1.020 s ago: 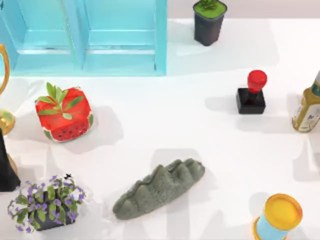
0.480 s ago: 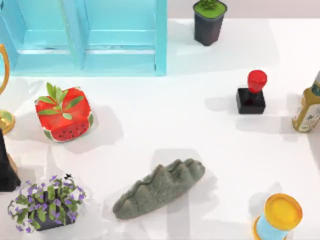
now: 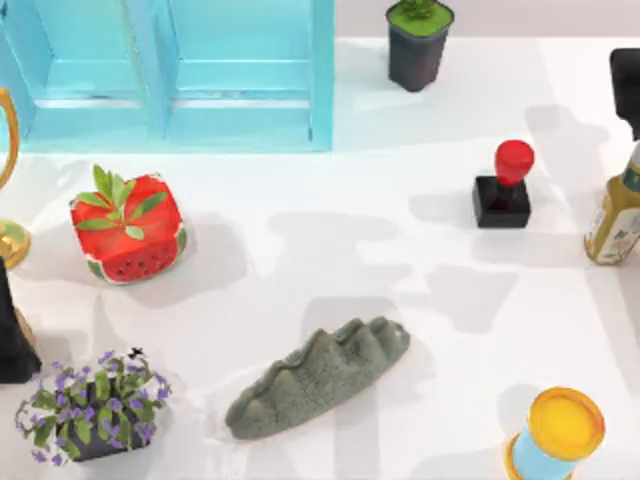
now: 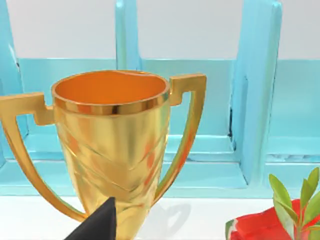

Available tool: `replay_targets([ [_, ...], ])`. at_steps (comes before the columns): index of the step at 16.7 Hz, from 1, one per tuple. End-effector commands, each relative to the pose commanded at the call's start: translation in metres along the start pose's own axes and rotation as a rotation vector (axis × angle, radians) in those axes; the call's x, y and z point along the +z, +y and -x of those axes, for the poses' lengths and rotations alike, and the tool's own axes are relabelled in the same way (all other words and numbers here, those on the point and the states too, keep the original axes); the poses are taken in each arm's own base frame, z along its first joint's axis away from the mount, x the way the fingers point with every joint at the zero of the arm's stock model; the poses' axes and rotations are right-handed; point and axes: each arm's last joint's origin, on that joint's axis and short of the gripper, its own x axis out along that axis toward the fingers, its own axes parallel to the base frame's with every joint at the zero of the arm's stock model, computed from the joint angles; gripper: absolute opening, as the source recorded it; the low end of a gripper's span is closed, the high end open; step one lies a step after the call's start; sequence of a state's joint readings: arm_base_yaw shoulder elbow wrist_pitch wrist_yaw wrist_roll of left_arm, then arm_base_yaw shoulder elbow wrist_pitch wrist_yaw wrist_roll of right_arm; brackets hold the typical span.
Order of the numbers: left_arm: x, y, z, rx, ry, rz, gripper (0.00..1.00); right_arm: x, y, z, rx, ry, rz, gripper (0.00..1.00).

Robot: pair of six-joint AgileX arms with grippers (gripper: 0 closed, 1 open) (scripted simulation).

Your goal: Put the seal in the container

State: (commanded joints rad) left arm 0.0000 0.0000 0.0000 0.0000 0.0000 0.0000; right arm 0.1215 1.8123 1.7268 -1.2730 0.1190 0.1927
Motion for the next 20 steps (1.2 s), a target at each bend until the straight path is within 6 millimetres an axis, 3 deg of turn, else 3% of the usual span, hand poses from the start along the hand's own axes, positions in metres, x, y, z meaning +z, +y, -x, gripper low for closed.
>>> replay_targets([
  [5, 0.0, 0.0, 0.0, 0.0, 0.0, 0.0, 1.0, 0.052, 0.05, -0.016, 0.026, 0.052, 0.037, 1.0],
  [10, 0.0, 0.0, 0.0, 0.0, 0.0, 0.0, 1.0, 0.069, 0.096, -0.05, 0.077, 0.108, 0.058, 1.0],
  [12, 0.0, 0.0, 0.0, 0.0, 0.0, 0.0, 1.0, 0.07, 0.105, -0.06, 0.085, 0.129, 0.062, 1.0],
  [20, 0.0, 0.0, 0.0, 0.0, 0.0, 0.0, 1.0, 0.069, 0.106, -0.066, 0.088, 0.127, 0.062, 1.0],
])
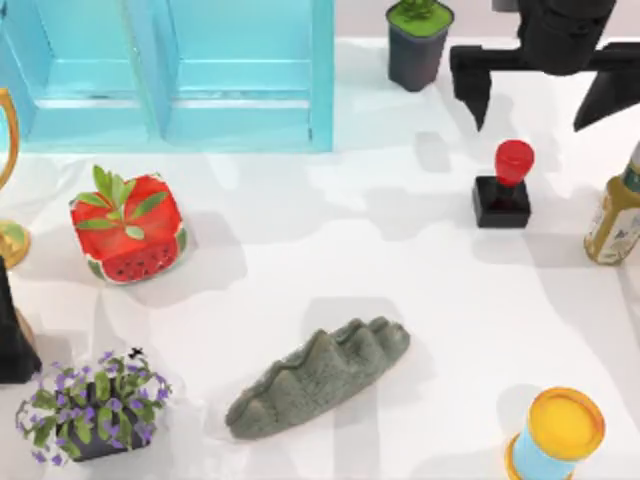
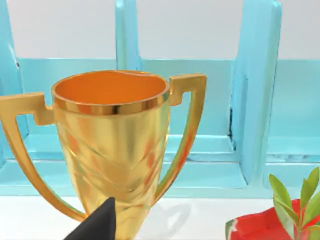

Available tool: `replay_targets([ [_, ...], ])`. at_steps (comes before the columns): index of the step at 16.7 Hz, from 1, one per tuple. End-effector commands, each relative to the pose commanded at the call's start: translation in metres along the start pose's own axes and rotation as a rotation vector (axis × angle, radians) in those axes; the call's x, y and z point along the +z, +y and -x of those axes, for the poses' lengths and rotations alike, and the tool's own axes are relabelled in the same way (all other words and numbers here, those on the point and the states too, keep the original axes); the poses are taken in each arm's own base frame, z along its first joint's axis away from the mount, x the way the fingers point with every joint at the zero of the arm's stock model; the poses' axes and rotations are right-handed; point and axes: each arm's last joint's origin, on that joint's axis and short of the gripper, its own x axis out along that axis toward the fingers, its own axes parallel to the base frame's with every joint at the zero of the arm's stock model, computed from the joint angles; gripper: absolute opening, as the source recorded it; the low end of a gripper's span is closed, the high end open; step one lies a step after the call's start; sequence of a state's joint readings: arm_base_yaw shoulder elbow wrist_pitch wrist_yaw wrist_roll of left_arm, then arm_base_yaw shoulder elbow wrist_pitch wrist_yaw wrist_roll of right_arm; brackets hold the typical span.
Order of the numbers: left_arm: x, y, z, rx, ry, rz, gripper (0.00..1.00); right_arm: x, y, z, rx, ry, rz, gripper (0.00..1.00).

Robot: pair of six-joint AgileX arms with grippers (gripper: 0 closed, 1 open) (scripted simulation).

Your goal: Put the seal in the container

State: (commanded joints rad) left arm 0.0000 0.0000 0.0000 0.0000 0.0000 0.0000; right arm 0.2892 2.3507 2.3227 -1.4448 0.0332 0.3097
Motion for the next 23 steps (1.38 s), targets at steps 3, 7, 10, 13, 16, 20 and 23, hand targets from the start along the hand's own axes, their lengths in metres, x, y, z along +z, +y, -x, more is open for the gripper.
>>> replay_targets([
  [3, 0.0, 0.0, 0.0, 0.0, 0.0, 0.0, 1.0, -0.002, 0.005, -0.019, -0.001, 0.003, 0.0, 1.0],
  [7, 0.0, 0.0, 0.0, 0.0, 0.0, 0.0, 1.0, 0.0, 0.005, -0.06, -0.001, 0.004, 0.0, 1.0],
  [10, 0.0, 0.0, 0.0, 0.0, 0.0, 0.0, 1.0, 0.0, 0.0, -0.088, -0.001, 0.002, 0.0, 1.0],
  [13, 0.0, 0.0, 0.0, 0.0, 0.0, 0.0, 1.0, 0.0, -0.001, -0.093, -0.003, 0.003, 0.0, 1.0],
  [16, 0.0, 0.0, 0.0, 0.0, 0.0, 0.0, 1.0, 0.0, -0.001, -0.093, -0.003, 0.003, 0.0, 0.92],
  [20, 0.0, 0.0, 0.0, 0.0, 0.0, 0.0, 1.0, 0.0, -0.001, -0.093, -0.003, 0.003, 0.0, 0.62],
  [23, 0.0, 0.0, 0.0, 0.0, 0.0, 0.0, 1.0, 0.0, -0.001, -0.093, -0.003, 0.003, 0.0, 0.4],
])
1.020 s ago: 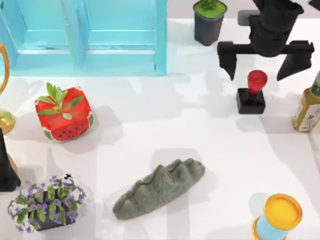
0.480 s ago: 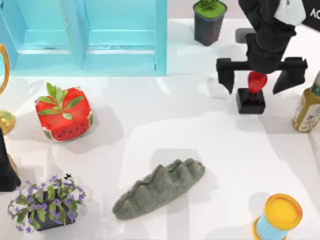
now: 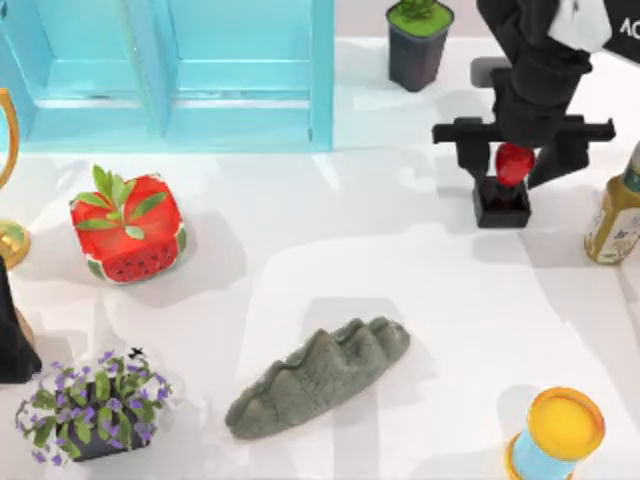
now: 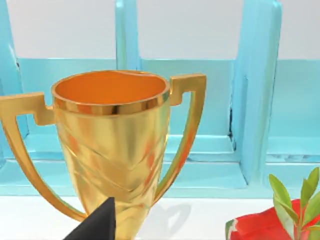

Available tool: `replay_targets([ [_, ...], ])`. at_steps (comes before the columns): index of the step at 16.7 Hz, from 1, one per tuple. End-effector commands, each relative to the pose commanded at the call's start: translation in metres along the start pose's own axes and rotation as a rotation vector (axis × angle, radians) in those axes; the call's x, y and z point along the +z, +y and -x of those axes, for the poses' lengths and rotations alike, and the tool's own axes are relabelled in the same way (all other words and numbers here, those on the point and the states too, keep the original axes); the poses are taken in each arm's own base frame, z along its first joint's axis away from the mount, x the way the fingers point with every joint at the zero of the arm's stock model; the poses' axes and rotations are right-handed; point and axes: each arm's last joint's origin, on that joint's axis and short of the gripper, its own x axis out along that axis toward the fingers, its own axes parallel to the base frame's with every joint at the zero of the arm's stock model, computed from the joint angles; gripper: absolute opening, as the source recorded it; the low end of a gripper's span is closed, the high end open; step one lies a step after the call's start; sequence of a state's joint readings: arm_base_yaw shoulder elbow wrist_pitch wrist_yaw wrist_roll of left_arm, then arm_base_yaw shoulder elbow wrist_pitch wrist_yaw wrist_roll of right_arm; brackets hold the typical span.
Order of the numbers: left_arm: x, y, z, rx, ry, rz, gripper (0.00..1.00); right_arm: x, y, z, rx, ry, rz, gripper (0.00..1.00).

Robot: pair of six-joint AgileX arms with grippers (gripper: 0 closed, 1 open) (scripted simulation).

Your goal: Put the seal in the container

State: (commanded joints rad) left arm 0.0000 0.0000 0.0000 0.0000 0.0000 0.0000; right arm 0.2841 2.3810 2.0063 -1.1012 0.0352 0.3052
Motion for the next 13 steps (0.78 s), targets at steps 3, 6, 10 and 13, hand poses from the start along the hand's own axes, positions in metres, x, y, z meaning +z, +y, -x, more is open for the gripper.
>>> replay_targets([
  [3, 0.0, 0.0, 0.0, 0.0, 0.0, 0.0, 1.0, 0.0, 0.0, 0.0, 0.0, 0.0, 0.0, 0.17],
  [6, 0.0, 0.0, 0.0, 0.0, 0.0, 0.0, 1.0, 0.0, 0.0, 0.0, 0.0, 0.0, 0.0, 0.0],
  [10, 0.0, 0.0, 0.0, 0.0, 0.0, 0.0, 1.0, 0.0, 0.0, 0.0, 0.0, 0.0, 0.0, 0.0],
  [13, 0.0, 0.0, 0.0, 0.0, 0.0, 0.0, 1.0, 0.0, 0.0, 0.0, 0.0, 0.0, 0.0, 0.0],
])
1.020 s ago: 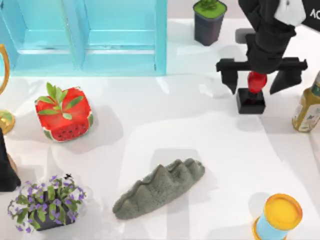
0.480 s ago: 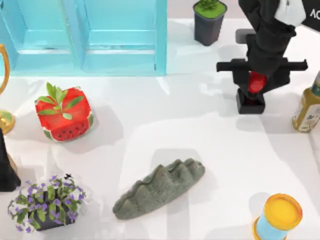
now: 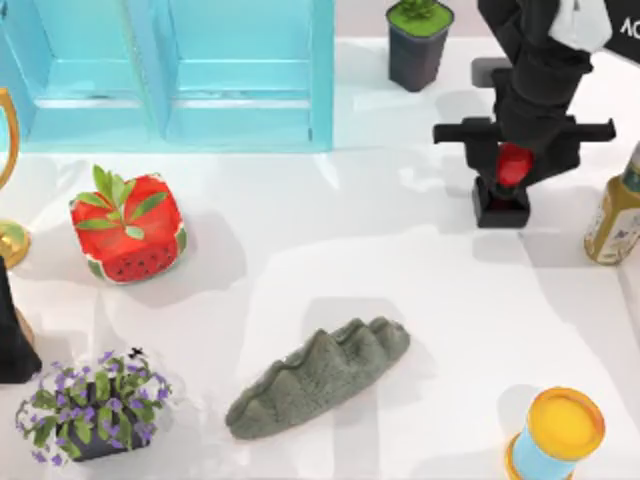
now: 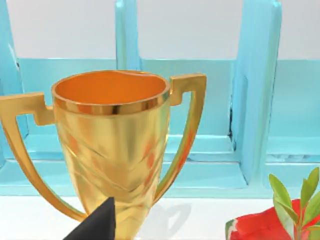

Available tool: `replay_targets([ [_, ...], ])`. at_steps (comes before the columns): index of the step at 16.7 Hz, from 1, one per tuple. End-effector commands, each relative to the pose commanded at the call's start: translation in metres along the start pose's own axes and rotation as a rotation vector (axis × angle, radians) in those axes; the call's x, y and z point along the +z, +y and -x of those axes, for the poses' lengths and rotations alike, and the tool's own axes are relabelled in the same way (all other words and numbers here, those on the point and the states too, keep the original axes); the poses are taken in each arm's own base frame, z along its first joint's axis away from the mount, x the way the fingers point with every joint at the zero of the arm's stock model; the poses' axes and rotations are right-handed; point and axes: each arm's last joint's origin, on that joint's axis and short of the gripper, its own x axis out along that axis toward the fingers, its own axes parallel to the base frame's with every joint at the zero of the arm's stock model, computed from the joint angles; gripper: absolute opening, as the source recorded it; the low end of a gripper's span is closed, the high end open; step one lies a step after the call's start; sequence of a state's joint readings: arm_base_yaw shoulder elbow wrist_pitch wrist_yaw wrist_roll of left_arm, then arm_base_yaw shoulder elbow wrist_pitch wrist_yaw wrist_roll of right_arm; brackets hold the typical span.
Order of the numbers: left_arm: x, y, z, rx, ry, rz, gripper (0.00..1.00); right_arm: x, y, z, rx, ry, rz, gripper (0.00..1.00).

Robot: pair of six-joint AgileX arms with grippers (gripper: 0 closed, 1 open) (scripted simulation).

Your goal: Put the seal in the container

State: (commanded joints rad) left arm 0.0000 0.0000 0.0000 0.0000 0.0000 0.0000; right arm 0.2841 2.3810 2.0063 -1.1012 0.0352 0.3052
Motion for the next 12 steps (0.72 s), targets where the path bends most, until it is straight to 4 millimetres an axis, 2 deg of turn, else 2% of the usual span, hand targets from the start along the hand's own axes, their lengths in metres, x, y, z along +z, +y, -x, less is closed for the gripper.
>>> replay_targets([
  [3, 0.0, 0.0, 0.0, 0.0, 0.0, 0.0, 1.0, 0.001, 0.002, 0.003, 0.001, -0.002, 0.003, 0.0],
  [5, 0.0, 0.0, 0.0, 0.0, 0.0, 0.0, 1.0, 0.004, 0.003, 0.013, 0.003, -0.006, 0.005, 0.0],
  [12, 0.0, 0.0, 0.0, 0.0, 0.0, 0.0, 1.0, 0.012, 0.002, 0.075, 0.003, -0.008, 0.002, 0.0],
])
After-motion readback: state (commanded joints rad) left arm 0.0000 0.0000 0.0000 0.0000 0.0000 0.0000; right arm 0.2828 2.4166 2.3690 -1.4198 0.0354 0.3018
